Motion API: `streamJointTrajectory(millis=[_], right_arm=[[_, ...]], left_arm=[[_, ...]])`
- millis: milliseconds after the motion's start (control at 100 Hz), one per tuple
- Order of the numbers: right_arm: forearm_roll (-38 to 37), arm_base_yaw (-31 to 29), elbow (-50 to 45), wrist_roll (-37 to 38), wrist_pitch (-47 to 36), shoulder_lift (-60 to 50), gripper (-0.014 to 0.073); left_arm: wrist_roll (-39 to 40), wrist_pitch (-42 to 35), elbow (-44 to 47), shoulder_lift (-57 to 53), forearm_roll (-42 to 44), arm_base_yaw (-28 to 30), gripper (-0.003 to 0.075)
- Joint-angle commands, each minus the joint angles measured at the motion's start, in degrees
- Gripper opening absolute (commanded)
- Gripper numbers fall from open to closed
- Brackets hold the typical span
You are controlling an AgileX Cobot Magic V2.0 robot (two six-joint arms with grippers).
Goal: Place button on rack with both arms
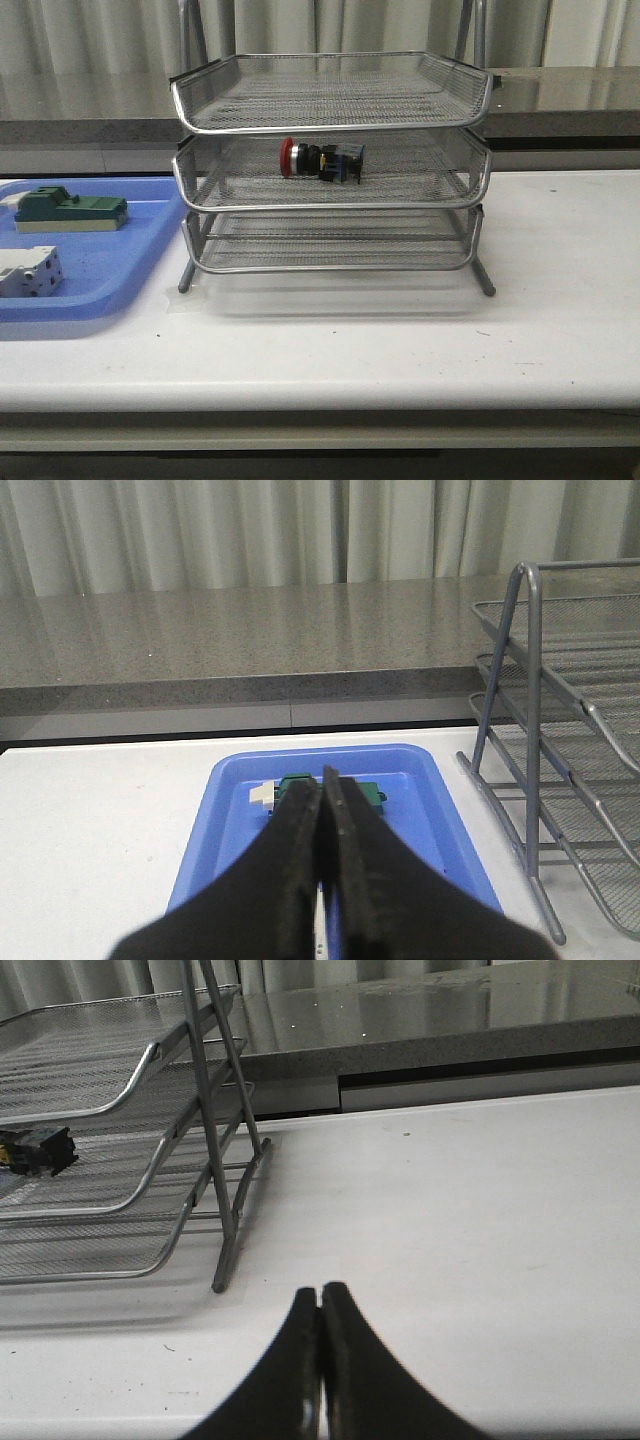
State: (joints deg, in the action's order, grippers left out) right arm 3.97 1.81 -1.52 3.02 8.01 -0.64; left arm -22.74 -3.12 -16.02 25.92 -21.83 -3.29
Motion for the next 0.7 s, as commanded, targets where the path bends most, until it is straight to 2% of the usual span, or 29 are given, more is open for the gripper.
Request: streamJointTrajectory(millis=[0, 480, 610, 690], right_arm=[[-0.14, 0.17, 0.76, 0.02, -4.75, -1.17, -0.0060], [-0.14, 0.17, 0.76, 0.02, -4.75, -1.17, -0.0060], [-0.14, 0.17, 0.76, 0.02, -4.75, -1.17, -0.0060], [-0.14, 0.17, 0.76, 0.02, -4.75, -1.17, -0.0060]], left_arm=[[0.58, -4.48, -1.76, 0.21, -0.29, 0.03, -0.0020], [0.58, -4.48, -1.53, 0.21, 0.49, 0.03, -0.0020], [0.58, -3.73, -1.05, -1.02, 12.29, -0.08, -0.0020], [1.59, -3.19, 0.12, -3.05, 16.34, -0.16, -0.0020]])
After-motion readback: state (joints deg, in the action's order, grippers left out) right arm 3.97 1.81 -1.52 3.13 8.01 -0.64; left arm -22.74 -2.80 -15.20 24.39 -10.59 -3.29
